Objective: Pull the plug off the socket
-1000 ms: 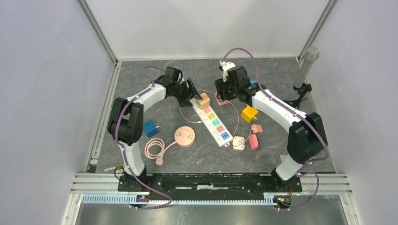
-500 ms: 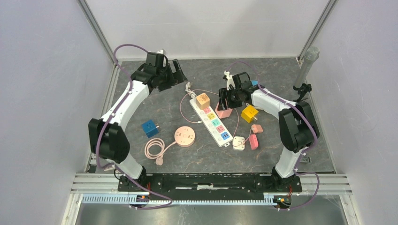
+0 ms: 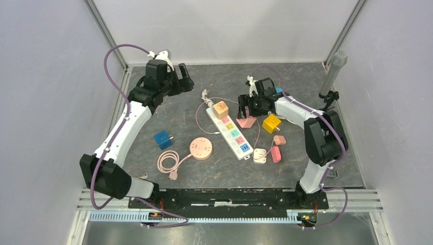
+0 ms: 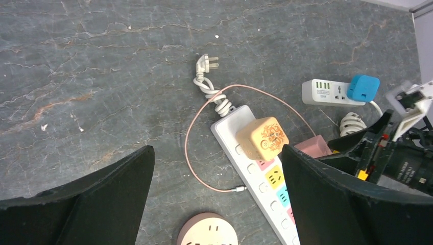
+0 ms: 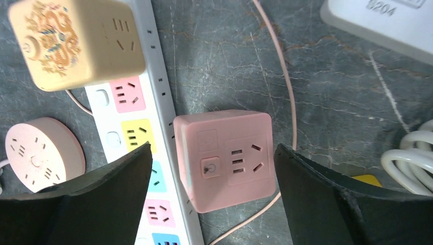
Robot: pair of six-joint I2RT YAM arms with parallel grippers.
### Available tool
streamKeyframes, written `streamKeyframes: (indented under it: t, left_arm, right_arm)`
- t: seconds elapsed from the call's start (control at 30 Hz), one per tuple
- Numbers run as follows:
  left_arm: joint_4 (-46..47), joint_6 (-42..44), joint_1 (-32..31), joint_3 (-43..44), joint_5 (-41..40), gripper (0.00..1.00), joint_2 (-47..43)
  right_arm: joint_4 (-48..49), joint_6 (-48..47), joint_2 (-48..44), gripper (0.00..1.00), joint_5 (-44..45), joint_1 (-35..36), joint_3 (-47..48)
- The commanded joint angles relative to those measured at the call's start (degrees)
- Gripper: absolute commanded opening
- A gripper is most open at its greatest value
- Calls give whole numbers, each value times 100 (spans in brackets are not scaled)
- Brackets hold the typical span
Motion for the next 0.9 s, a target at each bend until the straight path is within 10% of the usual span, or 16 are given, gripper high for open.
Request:
streamKeyframes:
  t: [0.0, 0.27, 0.87]
  left_arm:
    - [485, 305, 7, -62, 86, 100, -182]
    - [1207, 362, -72, -238, 2705, 98, -40]
    - [559, 998, -712, 319, 1994, 99, 1694]
  right_arm:
    - [321, -74, -583, 93, 300, -16, 1]
    - [387, -159, -1036, 92, 610, -15, -165]
    - [1393, -240, -1758, 79, -209, 556, -1916]
